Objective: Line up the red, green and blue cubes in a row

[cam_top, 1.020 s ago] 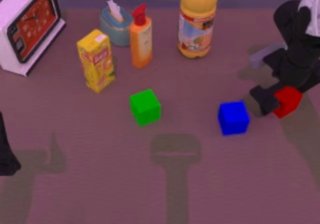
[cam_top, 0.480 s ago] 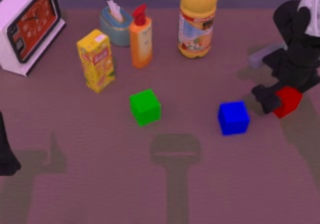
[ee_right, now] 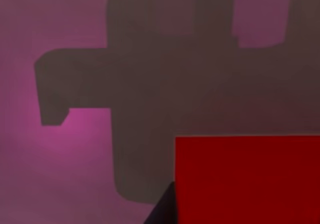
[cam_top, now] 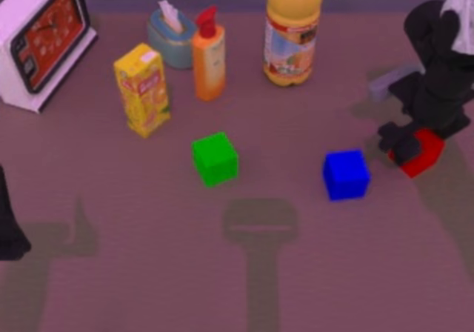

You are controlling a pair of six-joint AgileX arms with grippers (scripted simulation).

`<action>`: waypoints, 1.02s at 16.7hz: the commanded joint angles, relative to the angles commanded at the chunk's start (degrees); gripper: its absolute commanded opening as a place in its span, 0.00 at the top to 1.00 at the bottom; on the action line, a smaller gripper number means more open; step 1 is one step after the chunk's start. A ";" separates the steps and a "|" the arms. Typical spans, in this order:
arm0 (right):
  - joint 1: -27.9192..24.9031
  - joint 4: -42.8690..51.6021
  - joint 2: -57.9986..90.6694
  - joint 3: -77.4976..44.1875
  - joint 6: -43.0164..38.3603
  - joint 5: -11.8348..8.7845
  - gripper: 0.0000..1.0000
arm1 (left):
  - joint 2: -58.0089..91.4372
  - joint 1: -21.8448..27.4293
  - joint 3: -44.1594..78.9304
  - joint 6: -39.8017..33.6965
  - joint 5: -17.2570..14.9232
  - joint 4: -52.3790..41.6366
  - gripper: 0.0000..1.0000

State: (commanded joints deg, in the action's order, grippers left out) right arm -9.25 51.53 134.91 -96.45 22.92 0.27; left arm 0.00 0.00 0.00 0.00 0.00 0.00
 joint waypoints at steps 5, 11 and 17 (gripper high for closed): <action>0.00 0.00 0.00 0.00 0.00 0.00 1.00 | 0.00 0.00 0.00 0.00 0.00 0.00 0.00; -0.15 5.08 -2.89 -3.41 -0.26 -0.54 1.00 | 0.00 0.00 0.00 0.00 0.00 0.00 0.00; -0.41 13.79 -6.20 -8.66 -0.28 -0.51 1.00 | 0.00 0.00 0.00 0.00 0.00 0.00 0.00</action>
State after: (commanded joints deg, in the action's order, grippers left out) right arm -9.65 65.32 128.72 -105.10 22.65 -0.24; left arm 0.00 0.00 0.00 0.00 0.00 0.00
